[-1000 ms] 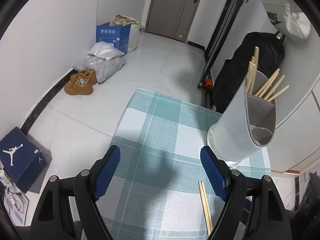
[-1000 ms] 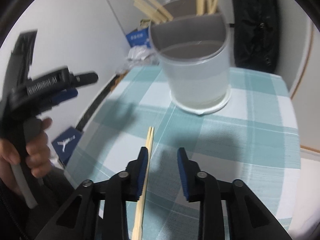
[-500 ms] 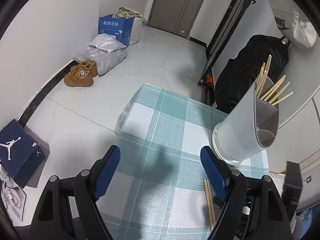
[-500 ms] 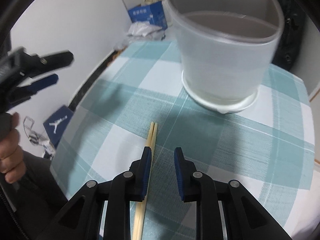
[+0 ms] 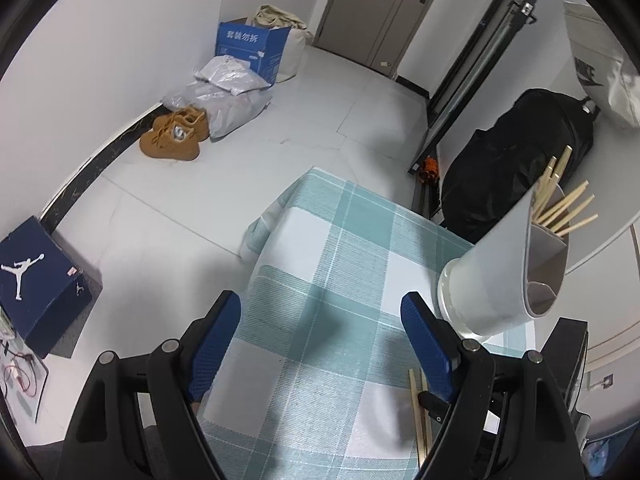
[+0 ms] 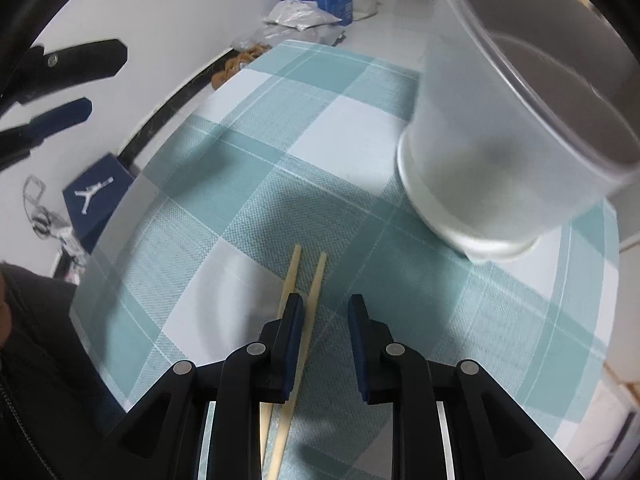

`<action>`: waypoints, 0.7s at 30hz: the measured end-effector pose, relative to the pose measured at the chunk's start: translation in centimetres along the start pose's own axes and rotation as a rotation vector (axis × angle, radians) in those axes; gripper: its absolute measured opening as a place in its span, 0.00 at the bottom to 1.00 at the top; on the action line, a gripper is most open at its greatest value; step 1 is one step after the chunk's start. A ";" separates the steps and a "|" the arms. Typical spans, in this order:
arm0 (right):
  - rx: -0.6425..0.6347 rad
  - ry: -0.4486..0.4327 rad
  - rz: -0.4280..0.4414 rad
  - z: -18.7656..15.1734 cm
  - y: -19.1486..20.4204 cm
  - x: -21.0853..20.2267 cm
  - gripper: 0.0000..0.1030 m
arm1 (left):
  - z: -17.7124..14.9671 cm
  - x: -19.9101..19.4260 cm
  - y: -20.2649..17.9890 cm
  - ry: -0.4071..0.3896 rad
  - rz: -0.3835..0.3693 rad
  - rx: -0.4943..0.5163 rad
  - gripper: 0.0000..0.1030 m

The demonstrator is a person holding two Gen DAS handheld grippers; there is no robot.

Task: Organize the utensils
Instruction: 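Lower the right tool onto the last chopsticks and close on one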

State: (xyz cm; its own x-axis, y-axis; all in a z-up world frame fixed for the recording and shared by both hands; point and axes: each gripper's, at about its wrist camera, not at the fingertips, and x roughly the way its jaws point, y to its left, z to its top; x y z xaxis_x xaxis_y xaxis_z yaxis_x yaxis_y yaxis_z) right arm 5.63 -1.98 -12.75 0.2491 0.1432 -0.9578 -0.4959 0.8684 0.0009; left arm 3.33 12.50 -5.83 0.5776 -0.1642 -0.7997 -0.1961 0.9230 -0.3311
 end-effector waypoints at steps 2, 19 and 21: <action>-0.016 0.009 -0.016 0.3 0.2 0.0 0.21 | 0.1 0.0 0.2 0.001 0.008 -0.007 0.76; -0.032 -0.033 -0.104 1.6 3.5 1.3 0.04 | 0.4 0.3 3.0 0.001 0.110 -0.039 0.77; -0.009 -0.032 -0.077 1.7 3.1 1.4 0.04 | 0.2 0.4 2.7 0.004 0.111 -0.025 0.77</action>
State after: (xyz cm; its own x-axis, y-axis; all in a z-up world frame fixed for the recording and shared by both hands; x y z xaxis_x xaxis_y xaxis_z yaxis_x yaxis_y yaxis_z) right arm 5.83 1.72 -13.59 0.3136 0.0912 -0.9451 -0.4816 0.8731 -0.0756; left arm 3.18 15.01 -6.93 0.5479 -0.0630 -0.8342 -0.2785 0.9265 -0.2529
